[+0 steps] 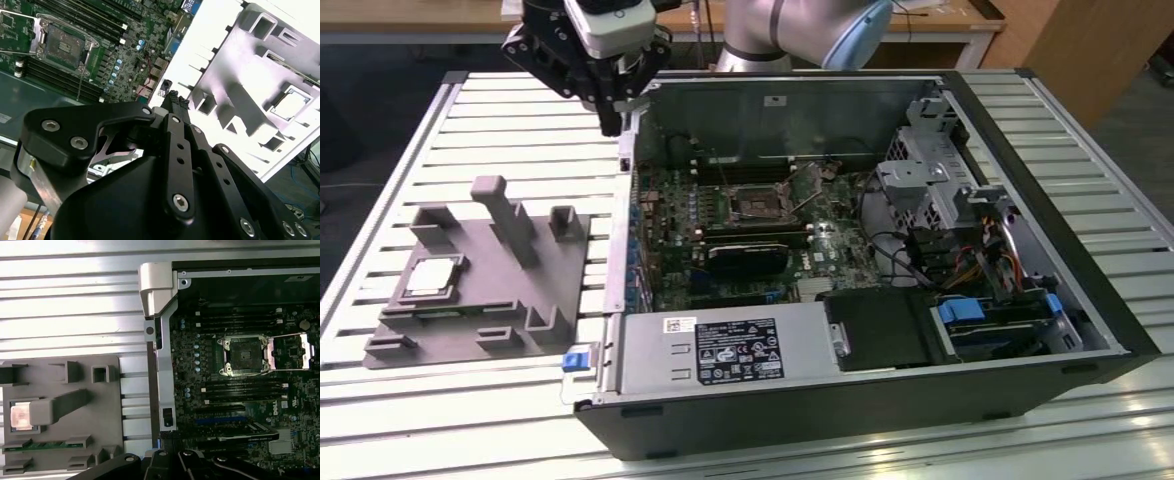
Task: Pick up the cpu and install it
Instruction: 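Reach for the cpu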
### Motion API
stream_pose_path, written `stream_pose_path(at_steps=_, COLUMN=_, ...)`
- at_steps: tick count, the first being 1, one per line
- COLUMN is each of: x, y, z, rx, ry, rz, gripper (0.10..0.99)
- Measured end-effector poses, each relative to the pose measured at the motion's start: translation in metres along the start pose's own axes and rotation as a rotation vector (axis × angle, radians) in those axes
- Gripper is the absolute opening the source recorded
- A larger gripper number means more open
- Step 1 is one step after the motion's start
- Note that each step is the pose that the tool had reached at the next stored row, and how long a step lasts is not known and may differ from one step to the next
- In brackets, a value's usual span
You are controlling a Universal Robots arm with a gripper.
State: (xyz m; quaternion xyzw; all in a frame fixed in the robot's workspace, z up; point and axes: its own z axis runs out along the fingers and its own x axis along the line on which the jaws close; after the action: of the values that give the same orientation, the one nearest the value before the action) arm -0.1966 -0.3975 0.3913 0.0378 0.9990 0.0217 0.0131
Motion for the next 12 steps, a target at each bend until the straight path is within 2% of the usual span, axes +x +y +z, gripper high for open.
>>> stream_pose_path(at_steps=12, x=0.0101, y=-0.0008, z=-0.0001, rx=0.0, ry=0.0001, rz=0.0, gripper=0.106)
